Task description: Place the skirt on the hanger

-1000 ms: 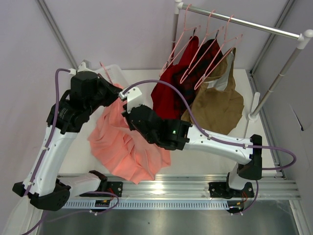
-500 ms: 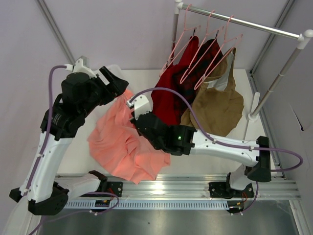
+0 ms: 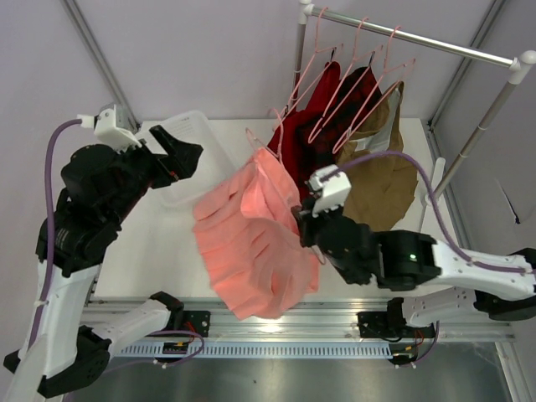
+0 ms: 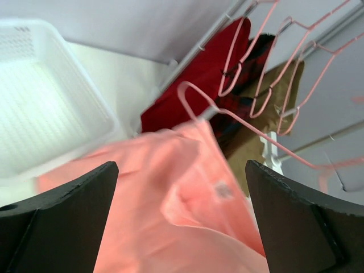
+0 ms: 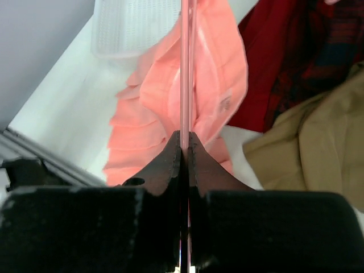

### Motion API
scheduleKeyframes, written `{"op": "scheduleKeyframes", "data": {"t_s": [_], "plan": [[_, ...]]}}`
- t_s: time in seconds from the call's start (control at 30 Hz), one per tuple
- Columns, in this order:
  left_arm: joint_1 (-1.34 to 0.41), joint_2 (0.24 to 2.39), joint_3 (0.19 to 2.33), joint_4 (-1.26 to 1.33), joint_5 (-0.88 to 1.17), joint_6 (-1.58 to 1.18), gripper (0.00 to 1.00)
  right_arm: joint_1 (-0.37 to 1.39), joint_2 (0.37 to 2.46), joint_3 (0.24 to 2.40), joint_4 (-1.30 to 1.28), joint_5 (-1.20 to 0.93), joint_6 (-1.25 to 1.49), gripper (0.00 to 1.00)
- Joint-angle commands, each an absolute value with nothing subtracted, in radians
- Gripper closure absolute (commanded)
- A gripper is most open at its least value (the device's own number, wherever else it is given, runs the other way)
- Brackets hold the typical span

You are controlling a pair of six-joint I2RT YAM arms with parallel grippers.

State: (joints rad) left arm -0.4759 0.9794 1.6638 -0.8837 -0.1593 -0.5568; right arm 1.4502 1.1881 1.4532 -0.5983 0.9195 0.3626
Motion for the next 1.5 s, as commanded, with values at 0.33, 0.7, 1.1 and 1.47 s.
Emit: {"op": "scheduleKeyframes", "data": {"t_s": [0.33,0.7,1.1,1.47], "plan": [[-0.480,0.974,1.641,-0.816,-0.215,-0.462,0.01,1.706,0.991,1.716,-0.872,0.983,0.310,1.00],[-0.480,0.985,1.597,-0.793,-0.199,-0.463,0.01,1.706,0.868,1.790,-0.710,1.028,0.098,1.00],[-0.480,1.006,1.577,-0.769,-0.160,-0.482,0.01,1.706,1.037,2.157,-0.611,0.948,-0.216,1.00],[-0.480,1.008,1.566,-0.770,-0.153,-0.476,0.01,1.698,1.007,2.329,-0.619,1.123,-0.284,1.00]]}}
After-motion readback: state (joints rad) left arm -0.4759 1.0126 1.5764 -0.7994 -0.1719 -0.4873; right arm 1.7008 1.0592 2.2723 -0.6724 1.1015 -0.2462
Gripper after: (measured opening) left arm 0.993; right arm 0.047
